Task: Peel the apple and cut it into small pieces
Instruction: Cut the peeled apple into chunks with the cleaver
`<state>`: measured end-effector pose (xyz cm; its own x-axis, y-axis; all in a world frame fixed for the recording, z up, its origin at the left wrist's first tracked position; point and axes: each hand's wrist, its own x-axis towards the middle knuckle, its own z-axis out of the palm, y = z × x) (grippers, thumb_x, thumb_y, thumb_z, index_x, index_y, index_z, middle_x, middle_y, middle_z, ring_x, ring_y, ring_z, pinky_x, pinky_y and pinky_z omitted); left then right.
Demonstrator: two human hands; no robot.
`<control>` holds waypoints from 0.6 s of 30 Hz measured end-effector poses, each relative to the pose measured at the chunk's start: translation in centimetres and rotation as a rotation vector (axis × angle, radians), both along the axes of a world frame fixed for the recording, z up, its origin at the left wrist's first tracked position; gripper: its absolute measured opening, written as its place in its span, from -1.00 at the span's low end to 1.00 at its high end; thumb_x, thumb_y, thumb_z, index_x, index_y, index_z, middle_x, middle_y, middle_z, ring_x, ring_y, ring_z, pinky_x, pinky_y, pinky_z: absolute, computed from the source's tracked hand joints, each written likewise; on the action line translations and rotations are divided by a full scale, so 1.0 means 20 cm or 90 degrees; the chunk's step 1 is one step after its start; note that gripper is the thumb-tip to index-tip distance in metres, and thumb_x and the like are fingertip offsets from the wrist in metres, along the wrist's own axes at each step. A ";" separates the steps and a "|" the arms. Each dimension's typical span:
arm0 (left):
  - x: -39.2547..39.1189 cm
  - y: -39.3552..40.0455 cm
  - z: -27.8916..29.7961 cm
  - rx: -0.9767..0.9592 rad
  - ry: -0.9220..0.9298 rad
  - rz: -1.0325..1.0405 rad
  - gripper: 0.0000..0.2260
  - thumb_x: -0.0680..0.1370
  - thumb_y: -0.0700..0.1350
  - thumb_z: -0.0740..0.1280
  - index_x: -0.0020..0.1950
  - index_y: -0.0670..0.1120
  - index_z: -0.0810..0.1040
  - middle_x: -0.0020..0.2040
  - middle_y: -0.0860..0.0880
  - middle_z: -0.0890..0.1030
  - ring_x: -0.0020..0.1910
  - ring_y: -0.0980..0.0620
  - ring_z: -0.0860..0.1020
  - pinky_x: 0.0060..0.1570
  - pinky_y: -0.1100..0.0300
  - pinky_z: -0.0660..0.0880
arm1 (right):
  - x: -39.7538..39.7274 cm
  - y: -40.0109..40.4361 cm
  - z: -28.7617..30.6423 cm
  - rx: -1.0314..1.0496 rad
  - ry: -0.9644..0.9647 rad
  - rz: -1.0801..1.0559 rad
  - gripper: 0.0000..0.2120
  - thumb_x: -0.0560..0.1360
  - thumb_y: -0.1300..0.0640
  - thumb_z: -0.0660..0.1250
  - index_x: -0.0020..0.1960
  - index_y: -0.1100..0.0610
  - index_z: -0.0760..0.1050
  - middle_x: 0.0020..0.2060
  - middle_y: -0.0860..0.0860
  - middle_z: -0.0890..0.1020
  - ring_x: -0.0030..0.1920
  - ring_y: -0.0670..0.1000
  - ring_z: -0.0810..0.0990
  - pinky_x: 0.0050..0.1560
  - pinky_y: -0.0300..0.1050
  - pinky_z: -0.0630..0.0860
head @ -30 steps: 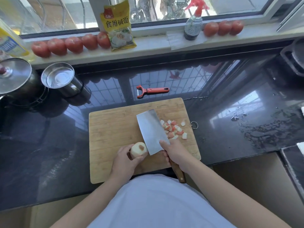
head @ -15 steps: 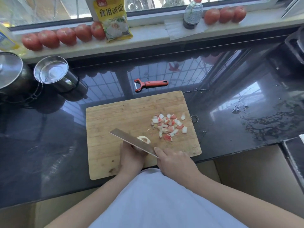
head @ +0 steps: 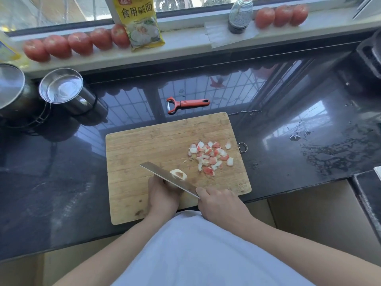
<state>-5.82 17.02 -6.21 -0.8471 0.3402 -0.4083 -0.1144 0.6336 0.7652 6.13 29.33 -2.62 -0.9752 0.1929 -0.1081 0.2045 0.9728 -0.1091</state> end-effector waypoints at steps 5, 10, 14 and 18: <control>0.00 -0.02 -0.05 -0.030 0.002 -0.016 -0.70 0.31 0.16 0.27 -0.17 -0.05 0.58 -0.23 -0.04 0.62 -0.28 0.03 0.57 -0.40 0.16 0.48 | -0.03 -0.02 0.03 0.022 -0.032 -0.016 -0.69 0.06 0.20 0.57 -0.39 0.08 0.43 -0.60 -0.03 0.41 -0.69 0.08 0.33 -0.55 -0.23 0.01; -0.01 -0.03 -0.10 -0.072 0.015 -0.063 -0.70 0.34 0.14 0.29 -0.05 0.01 0.59 -0.16 -0.01 0.63 -0.06 -0.13 0.60 -0.24 -0.01 0.61 | -0.10 -0.06 0.03 0.020 -0.059 -0.040 -0.67 0.04 0.20 0.59 -0.40 0.07 0.42 -0.59 -0.03 0.42 -0.68 0.09 0.37 -0.52 -0.24 0.01; -0.01 -0.02 -0.10 -0.074 0.011 -0.056 -0.68 0.31 0.15 0.28 -0.09 -0.04 0.55 -0.18 -0.09 0.61 -0.10 -0.15 0.59 -0.28 0.00 0.60 | -0.12 -0.07 0.05 0.023 -0.085 -0.037 -0.67 0.03 0.19 0.58 -0.41 0.07 0.42 -0.60 -0.02 0.42 -0.68 0.07 0.38 -0.51 -0.24 0.01; -0.01 -0.01 -0.11 -0.077 -0.003 -0.044 -0.65 0.30 0.17 0.27 -0.13 -0.09 0.50 -0.20 -0.20 0.57 -0.13 -0.20 0.58 -0.38 0.14 0.43 | -0.14 -0.07 0.05 0.019 -0.096 -0.036 -0.67 0.02 0.19 0.57 -0.41 0.07 0.42 -0.60 -0.03 0.42 -0.67 0.06 0.38 -0.50 -0.23 0.00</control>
